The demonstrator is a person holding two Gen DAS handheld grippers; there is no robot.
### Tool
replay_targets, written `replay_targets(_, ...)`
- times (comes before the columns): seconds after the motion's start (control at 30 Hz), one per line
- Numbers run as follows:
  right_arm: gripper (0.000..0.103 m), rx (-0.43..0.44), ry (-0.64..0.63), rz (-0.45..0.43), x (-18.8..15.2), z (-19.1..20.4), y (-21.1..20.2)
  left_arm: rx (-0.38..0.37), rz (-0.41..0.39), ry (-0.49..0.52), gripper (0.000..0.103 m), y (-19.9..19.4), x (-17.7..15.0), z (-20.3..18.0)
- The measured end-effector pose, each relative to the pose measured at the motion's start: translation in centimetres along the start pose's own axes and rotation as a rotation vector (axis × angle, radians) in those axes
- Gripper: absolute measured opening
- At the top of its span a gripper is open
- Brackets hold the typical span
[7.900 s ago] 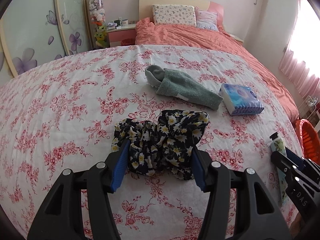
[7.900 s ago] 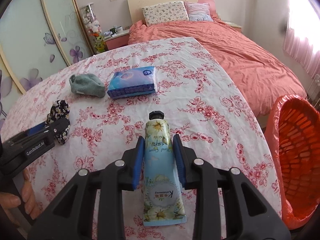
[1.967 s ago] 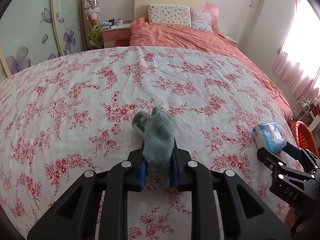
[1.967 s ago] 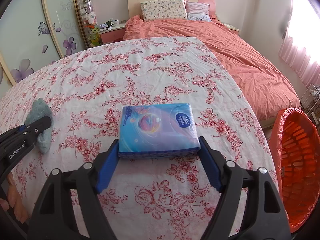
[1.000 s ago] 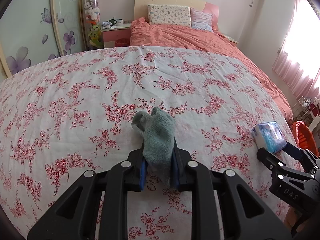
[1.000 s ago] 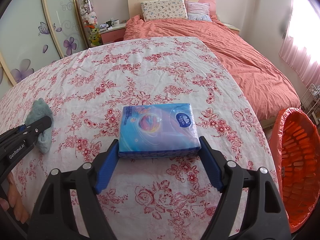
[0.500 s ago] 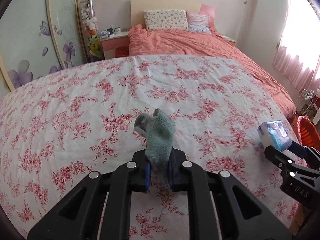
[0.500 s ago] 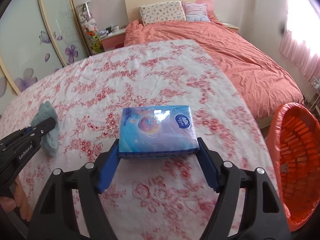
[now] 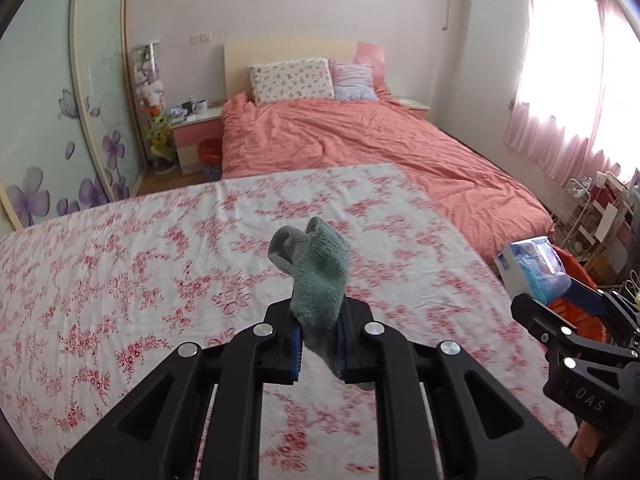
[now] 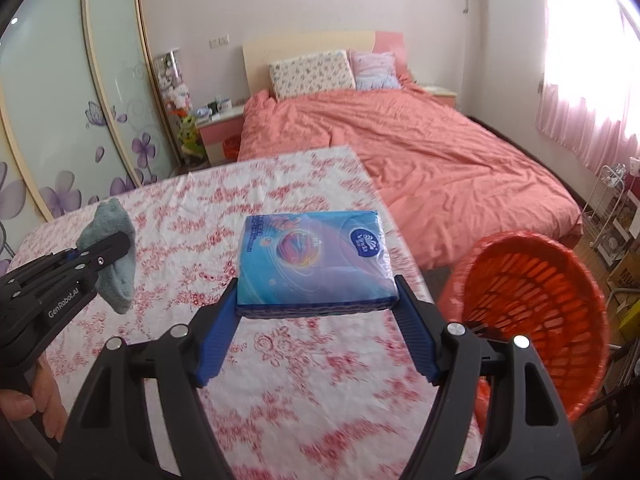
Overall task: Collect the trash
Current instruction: 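Carry sock and tissue pack over the orange basket with both tools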
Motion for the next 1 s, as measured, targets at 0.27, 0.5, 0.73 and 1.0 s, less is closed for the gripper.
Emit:
replay_targets(0.27, 0.072, -0.055, 0.059, -0.066, -0.6, -4.5, -5.7, -0.094, -0.012, 0.038, 0.013, -3.0, -0.3, -5.0)
replay_targets(0.5, 0.072, -0.098, 0.126, -0.091, -2.3, -9.4, -9.0, -0.177, -0.003, 0.087, 0.013, -4.1, -1.4, -9.8)
replay_targets(0.73, 0.072, -0.143, 0.191, -0.092, -4.8, -14.2, -10.5, -0.249, 0.026, 0.159, 0.013, -3.6, -3.5, -15.4)
replay_targets(1.0, 0.072, -0.18, 0.275, -0.077, -7.7, -19.3, -10.4, -0.313, 0.061, 0.236, 0.013, -2.0, -6.0, -20.8)
Point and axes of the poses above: each gripper's, at about its wrist camera, not at the fingertips, and y roughly the way its jaws point, z to its left, x to its top, the point moved 8 cm from there along y, roughly the way its jaws point, and after that the axes turned 15 degrees about -y, right-handed, at the moved point
